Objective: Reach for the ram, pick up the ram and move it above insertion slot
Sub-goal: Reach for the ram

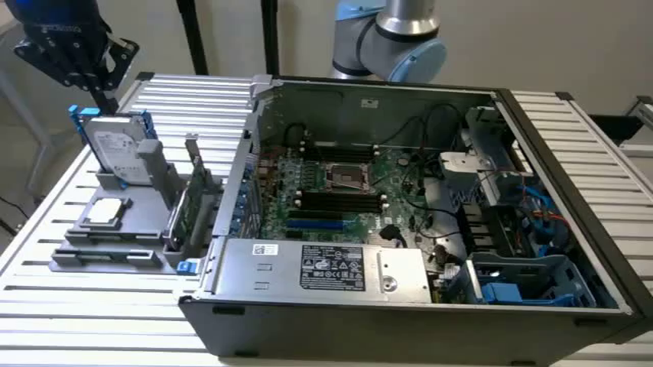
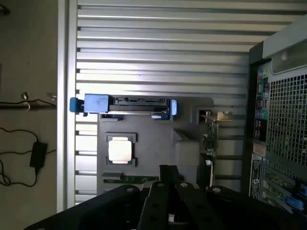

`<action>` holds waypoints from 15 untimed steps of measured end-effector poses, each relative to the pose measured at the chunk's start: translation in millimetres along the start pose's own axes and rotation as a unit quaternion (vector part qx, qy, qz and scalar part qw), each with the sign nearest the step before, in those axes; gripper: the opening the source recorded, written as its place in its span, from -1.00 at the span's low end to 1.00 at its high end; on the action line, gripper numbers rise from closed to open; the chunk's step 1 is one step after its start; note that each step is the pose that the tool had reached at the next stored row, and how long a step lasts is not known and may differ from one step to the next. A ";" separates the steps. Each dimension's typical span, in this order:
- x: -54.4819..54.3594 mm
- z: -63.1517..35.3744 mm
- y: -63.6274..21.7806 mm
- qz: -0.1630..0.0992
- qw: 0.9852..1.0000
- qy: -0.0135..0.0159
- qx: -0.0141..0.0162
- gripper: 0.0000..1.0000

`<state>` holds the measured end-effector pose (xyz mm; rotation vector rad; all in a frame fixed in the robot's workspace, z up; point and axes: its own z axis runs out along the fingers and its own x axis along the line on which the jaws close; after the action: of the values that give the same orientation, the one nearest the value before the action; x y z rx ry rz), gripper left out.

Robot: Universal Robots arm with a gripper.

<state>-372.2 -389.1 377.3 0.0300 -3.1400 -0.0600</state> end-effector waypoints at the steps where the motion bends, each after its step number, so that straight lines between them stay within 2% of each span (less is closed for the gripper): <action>1: 0.0 0.0 0.0 0.000 1.000 0.000 0.000 -0.79; 13: 0.0 -0.1 -0.1 0.000 1.000 0.000 0.000 -0.79; 15: 0.3 -0.2 -2.5 0.000 1.000 0.000 0.000 -0.79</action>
<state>-372.4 -391.6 377.4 0.0298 -3.1399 -0.0598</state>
